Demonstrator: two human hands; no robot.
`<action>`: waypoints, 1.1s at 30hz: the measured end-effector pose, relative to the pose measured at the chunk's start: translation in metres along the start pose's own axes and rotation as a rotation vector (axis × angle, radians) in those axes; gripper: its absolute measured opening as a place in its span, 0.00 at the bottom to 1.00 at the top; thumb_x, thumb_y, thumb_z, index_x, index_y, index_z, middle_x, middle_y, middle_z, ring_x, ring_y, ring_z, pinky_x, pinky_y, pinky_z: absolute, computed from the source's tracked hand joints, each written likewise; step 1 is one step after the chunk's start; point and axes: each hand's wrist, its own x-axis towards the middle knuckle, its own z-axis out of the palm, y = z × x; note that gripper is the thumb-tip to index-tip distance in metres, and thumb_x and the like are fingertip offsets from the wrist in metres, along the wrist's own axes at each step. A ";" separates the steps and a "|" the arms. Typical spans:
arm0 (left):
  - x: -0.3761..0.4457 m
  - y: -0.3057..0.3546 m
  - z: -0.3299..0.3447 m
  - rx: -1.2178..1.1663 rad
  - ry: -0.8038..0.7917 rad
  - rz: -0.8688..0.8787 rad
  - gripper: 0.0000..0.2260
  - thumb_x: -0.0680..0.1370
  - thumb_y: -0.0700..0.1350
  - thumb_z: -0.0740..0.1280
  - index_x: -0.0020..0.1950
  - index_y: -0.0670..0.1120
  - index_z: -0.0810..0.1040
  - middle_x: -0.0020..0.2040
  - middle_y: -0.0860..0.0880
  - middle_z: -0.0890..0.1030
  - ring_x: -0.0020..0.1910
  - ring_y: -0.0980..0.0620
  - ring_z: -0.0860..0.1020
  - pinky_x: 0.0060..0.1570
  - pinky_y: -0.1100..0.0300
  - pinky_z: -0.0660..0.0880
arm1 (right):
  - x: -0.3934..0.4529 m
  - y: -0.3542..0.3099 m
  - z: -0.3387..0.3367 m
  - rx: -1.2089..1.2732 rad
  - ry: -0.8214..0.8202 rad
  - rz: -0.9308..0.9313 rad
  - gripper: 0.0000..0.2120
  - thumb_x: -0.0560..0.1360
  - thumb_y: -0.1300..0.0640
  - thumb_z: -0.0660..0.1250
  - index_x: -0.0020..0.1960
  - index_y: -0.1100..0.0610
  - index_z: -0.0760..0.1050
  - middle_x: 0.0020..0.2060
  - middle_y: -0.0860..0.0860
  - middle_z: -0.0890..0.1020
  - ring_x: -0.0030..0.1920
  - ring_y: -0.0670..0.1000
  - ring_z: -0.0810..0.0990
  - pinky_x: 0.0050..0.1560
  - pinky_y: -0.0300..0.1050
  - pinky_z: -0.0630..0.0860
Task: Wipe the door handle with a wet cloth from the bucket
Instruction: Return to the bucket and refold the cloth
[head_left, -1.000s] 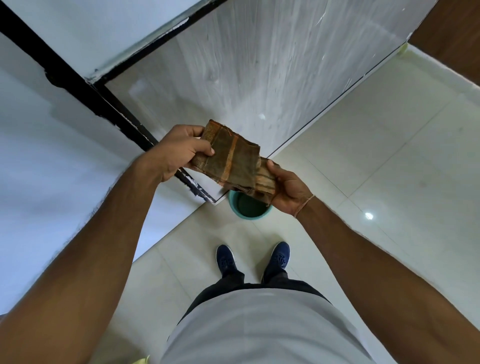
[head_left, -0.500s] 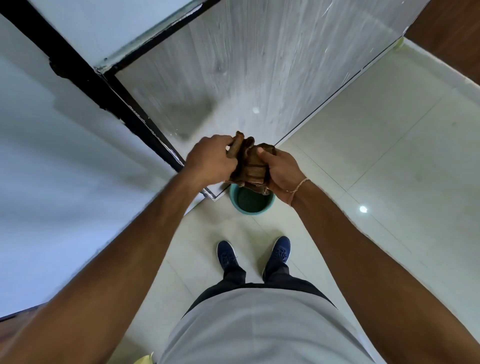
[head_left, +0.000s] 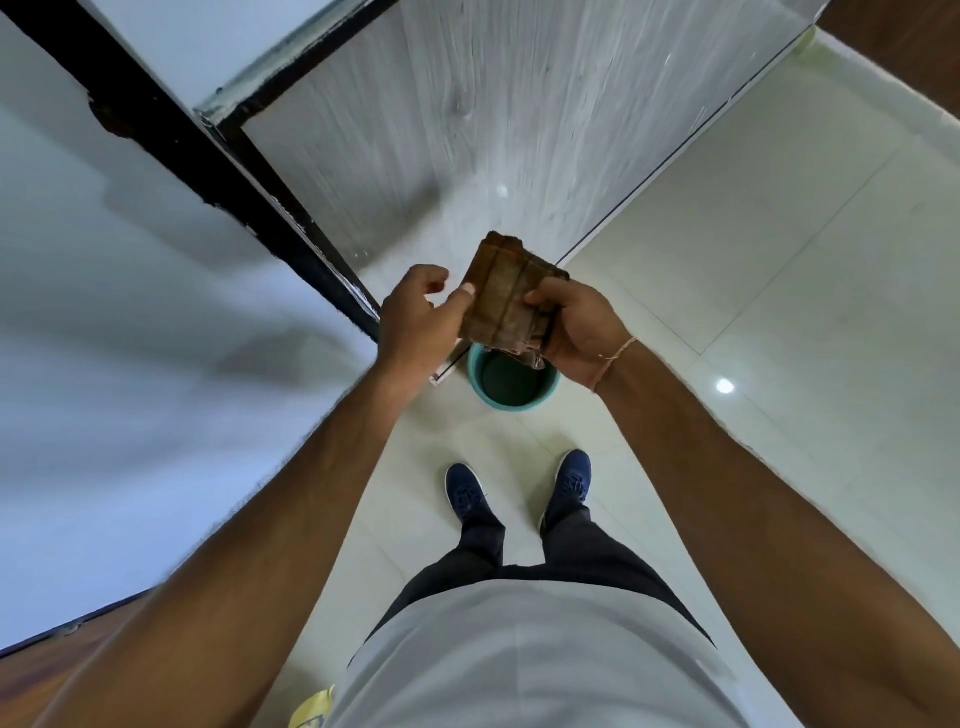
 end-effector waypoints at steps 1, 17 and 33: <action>0.006 -0.003 -0.002 -0.079 -0.096 -0.077 0.23 0.81 0.59 0.71 0.70 0.46 0.78 0.64 0.51 0.82 0.64 0.50 0.80 0.62 0.52 0.78 | 0.000 -0.001 -0.005 0.024 -0.035 0.031 0.17 0.78 0.68 0.56 0.60 0.64 0.80 0.50 0.62 0.85 0.49 0.63 0.85 0.59 0.64 0.82; 0.082 -0.148 0.112 -0.185 -0.073 -0.298 0.06 0.78 0.44 0.78 0.49 0.48 0.81 0.45 0.51 0.86 0.40 0.59 0.83 0.44 0.59 0.81 | 0.137 0.066 -0.114 -0.812 0.273 0.087 0.18 0.76 0.64 0.74 0.65 0.60 0.81 0.51 0.55 0.84 0.53 0.59 0.84 0.52 0.50 0.82; 0.201 -0.420 0.284 0.314 -0.190 -0.086 0.29 0.84 0.50 0.69 0.83 0.46 0.65 0.84 0.46 0.66 0.83 0.48 0.64 0.80 0.51 0.65 | 0.462 0.295 -0.254 -1.598 0.056 0.070 0.22 0.78 0.48 0.70 0.69 0.54 0.77 0.61 0.57 0.84 0.61 0.62 0.83 0.61 0.52 0.79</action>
